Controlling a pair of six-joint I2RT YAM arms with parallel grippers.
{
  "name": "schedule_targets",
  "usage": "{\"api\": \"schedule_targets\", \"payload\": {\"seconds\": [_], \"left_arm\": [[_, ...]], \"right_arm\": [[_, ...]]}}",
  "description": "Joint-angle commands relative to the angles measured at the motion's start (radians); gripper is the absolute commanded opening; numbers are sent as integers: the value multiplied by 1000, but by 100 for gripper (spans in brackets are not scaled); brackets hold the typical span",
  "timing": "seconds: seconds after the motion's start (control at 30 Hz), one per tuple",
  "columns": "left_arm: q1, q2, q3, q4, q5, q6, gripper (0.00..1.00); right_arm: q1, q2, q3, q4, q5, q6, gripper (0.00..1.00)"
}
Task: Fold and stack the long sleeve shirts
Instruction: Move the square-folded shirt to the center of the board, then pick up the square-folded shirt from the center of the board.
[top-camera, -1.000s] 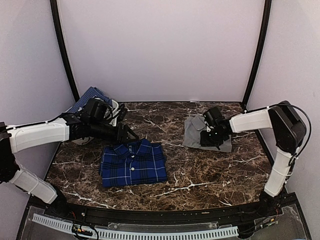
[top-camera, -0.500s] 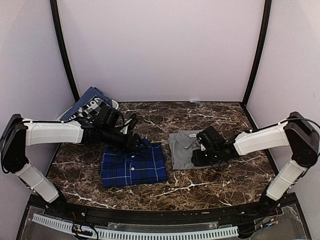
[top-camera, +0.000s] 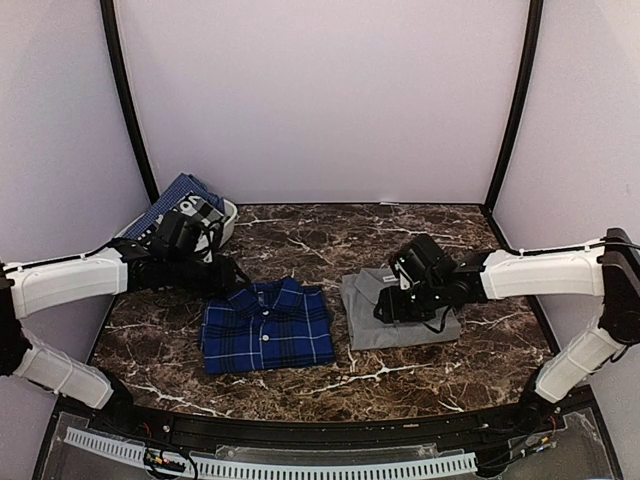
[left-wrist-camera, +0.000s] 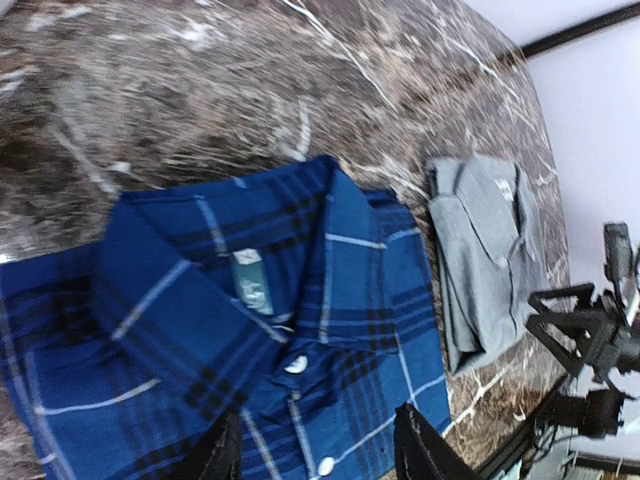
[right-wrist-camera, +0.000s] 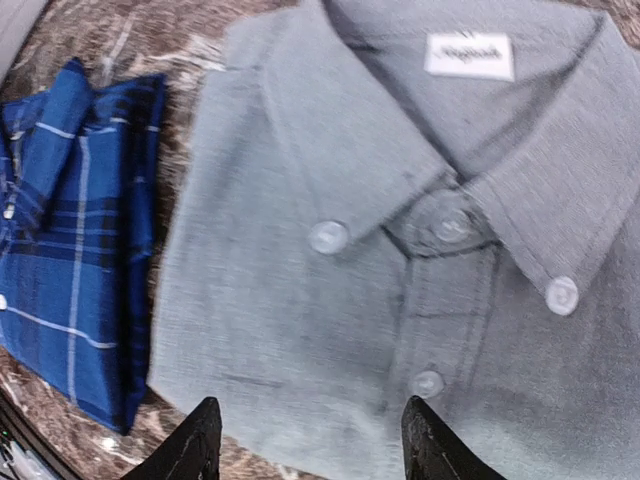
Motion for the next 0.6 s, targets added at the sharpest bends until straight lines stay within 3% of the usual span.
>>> {"api": "schedule_targets", "payload": {"seconds": [0.0,0.27,0.57], "left_arm": [[58,-144,-88,-144,-183,-71,50],[107,-277,-218,-247,-335,-133,52],[148,-244,-344,-67,-175,-105,60]], "right_arm": [[49,10,84,50,-62,24,59],[127,206,261,81,-97,7,60],[151,394,390,111,-115,-1,61]]}}
